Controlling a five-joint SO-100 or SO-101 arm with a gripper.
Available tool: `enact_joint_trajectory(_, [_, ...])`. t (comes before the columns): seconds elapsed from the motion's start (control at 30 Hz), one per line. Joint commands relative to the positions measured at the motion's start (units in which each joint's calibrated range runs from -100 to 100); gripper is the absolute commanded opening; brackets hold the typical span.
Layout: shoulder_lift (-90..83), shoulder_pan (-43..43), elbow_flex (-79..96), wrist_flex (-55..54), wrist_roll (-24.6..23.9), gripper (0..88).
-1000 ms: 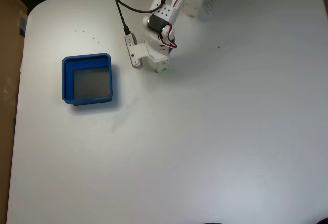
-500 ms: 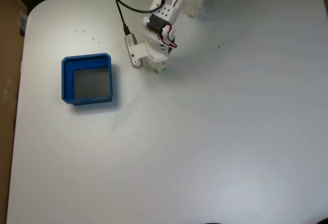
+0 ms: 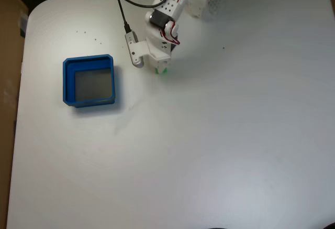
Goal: Pick up green cube and drop it in the blue box
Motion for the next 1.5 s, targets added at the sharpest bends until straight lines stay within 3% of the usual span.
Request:
enact_joint_trajectory(0.0, [-6.1, 1.0, -2.6, -0.8, 0.1, 4.6])
enact_joint_trajectory(0.3, [-11.8, 1.6, -3.2, -0.9, 1.2, 4.6])
enact_joint_trajectory(0.63, [-14.9, 4.0, -3.5, -1.0, 12.6, 4.6])
enact_joint_trajectory(0.87, [-14.3, 5.9, -13.1, -1.0, 18.0, 4.6])
enact_joint_trajectory(1.47, [-4.8, 6.0, -35.3, -1.0, 18.3, 4.6])
